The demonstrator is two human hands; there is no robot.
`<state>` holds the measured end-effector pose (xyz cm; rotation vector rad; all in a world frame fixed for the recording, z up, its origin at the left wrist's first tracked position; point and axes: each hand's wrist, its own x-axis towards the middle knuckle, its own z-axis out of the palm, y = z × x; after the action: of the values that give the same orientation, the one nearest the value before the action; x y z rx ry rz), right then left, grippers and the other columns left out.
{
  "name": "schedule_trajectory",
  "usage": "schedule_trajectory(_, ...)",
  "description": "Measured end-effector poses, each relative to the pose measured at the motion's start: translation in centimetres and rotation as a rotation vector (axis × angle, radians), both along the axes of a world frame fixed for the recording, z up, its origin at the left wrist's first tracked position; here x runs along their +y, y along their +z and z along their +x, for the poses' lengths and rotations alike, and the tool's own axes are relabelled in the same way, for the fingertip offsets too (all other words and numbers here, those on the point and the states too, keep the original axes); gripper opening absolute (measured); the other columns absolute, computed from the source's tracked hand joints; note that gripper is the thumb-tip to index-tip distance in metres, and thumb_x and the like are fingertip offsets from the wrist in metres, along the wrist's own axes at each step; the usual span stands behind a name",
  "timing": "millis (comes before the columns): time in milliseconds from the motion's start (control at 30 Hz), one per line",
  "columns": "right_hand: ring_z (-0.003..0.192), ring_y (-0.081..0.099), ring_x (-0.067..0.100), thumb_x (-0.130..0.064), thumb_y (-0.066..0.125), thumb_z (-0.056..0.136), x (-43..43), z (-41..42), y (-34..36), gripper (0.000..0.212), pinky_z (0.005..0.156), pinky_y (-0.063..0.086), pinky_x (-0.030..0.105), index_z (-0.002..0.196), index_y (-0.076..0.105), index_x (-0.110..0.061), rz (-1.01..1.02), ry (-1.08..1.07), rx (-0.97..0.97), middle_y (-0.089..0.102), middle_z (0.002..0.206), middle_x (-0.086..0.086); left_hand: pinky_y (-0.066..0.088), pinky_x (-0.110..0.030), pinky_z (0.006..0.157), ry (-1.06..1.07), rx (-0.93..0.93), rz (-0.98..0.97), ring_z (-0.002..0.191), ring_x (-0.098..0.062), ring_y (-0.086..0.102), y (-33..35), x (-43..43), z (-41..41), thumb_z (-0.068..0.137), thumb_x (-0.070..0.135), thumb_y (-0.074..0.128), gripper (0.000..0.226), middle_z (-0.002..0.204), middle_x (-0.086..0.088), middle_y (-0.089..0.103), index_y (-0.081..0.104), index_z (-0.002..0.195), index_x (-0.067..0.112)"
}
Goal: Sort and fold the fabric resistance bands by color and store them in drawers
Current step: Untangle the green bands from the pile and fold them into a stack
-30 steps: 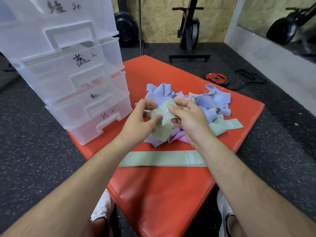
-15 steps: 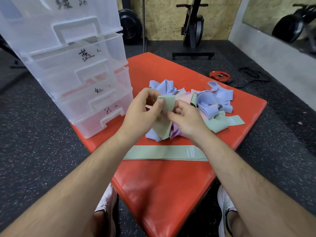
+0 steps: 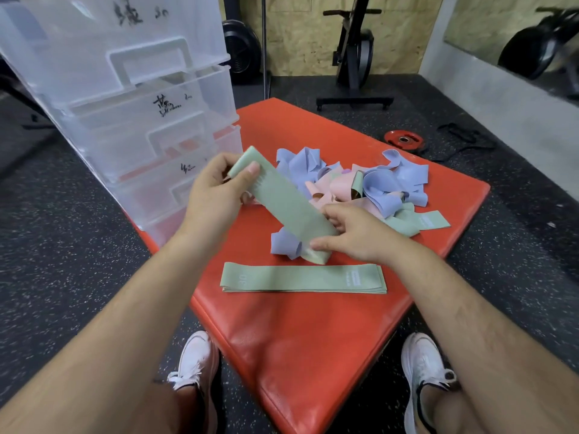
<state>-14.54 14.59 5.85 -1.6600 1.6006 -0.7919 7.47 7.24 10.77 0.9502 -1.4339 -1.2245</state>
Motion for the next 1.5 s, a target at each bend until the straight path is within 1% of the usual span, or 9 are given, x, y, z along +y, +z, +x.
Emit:
schedule_trajectory(167, 0.068, 0.058, -0.005, -0.02, 0.079, 0.084, 2.0, -5.1, 1.3, 0.013, 0.071, 0.048, 0.018, 0.087, 0.067, -0.023, 0.04, -0.069, 0.16, 0.067, 0.082, -0.01, 0.046, -0.023, 0.054, 0.078, 0.09, 0.175, 0.061, -0.014, 0.057, -0.9, -1.2, 3.2, 0.095, 0.012, 0.062, 0.004, 0.08, -0.005, 0.068, 0.061, 0.091, 0.011)
schedule_trajectory(300, 0.065, 0.063, 0.007, -0.019, 0.078, 0.086, 3.1, -8.2, -0.3, 0.011, 0.073, 0.052, 0.031, 0.092, 0.069, -0.023, 0.145, -0.149, 0.146, 0.071, 0.075, -0.005, 0.047, -0.022, 0.049, 0.024, -0.156, 0.279, 0.063, -0.016, 0.059, -3.5, -1.6, 5.9, 0.088, 0.007, 0.068, 0.018, 0.072, -0.002, 0.067, 0.059, 0.078, 0.018)
schedule_trajectory(500, 0.055, 0.056, 0.012, -0.018, 0.079, 0.084, 4.0, -8.0, -3.3, 0.016, 0.065, 0.045, 0.031, 0.096, 0.068, -0.02, 0.275, -0.121, 0.267, 0.058, 0.058, -0.01, 0.047, -0.027, 0.048, -0.127, -0.729, 0.263, 0.06, -0.018, 0.055, -8.7, -0.7, 7.5, 0.08, 0.01, 0.079, 0.022, 0.068, -0.005, 0.06, 0.057, 0.081, 0.012)
schedule_trajectory(633, 0.061, 0.052, 0.01, -0.022, 0.078, 0.084, 3.9, -6.9, -4.0, 0.015, 0.058, 0.039, 0.025, 0.095, 0.069, -0.02, 0.275, -0.095, 0.45, 0.058, 0.073, -0.006, 0.056, -0.045, 0.07, -0.098, -0.938, 0.15, 0.065, -0.025, 0.059, -10.1, -0.5, 7.1, 0.075, 0.017, 0.083, 0.026, 0.075, -0.008, 0.065, 0.058, 0.078, 0.016)
schedule_trajectory(933, 0.077, 0.054, 0.012, -0.03, 0.074, 0.087, 3.3, -6.3, -4.8, 0.02, 0.069, 0.037, 0.027, 0.105, 0.069, -0.023, 0.252, -0.078, 0.644, 0.055, 0.08, -0.013, 0.035, -0.031, 0.056, -0.124, -1.144, -0.059, 0.068, -0.02, 0.054, -11.1, -0.7, 6.5, 0.08, 0.024, 0.077, 0.033, 0.077, -0.003, 0.06, 0.053, 0.102, 0.02)
schedule_trajectory(1100, 0.102, 0.053, 0.02, -0.037, 0.069, 0.087, 3.0, -6.0, -4.7, 0.04, 0.092, 0.044, 0.031, 0.124, 0.063, -0.023, 0.292, -0.057, 0.758, 0.05, 0.109, -0.001, 0.04, -0.036, 0.095, -0.197, -1.23, -0.21, 0.103, -0.028, 0.048, -11.6, -1.2, 6.4, 0.076, 0.046, 0.073, 0.041, 0.103, -0.002, 0.045, 0.057, 0.113, 0.038)
schedule_trajectory(1200, 0.122, 0.047, 0.026, -0.039, 0.07, 0.081, 2.9, -5.2, -4.2, 0.057, 0.101, 0.041, 0.034, 0.135, 0.055, -0.029, 0.312, 0.007, 0.802, 0.05, 0.128, 0.002, 0.034, -0.041, 0.099, -0.39, -1.289, -0.23, 0.109, -0.018, 0.034, -11.4, -0.9, 5.9, 0.061, 0.073, 0.072, 0.067, 0.117, 0.012, 0.035, 0.049, 0.121, 0.055)
schedule_trajectory(1300, 0.127, 0.043, 0.025, -0.048, 0.078, 0.073, 3.0, -4.3, -4.2, 0.072, 0.105, 0.04, 0.035, 0.138, 0.05, -0.035, 0.32, 0.078, 0.841, 0.047, 0.134, -0.002, 0.032, -0.043, 0.107, -0.527, -1.375, -0.225, 0.118, -0.018, 0.035, -11.7, -1.0, 5.8, 0.054, 0.08, 0.068, 0.086, 0.124, 0.016, 0.035, 0.04, 0.132, 0.057)
schedule_trajectory(1500, 0.108, 0.054, 0.021, -0.048, 0.087, 0.064, 3.1, -4.0, -4.7, 0.077, 0.095, 0.049, 0.04, 0.129, 0.049, -0.028, 0.357, 0.035, 0.857, 0.046, 0.124, -0.001, 0.024, -0.028, 0.104, -0.563, -1.315, -0.335, 0.114, -0.017, 0.04, -11.3, -1.6, 5.3, 0.082, 0.042, 0.076, 0.064, 0.126, 0.002, 0.046, 0.05, 0.139, 0.029)
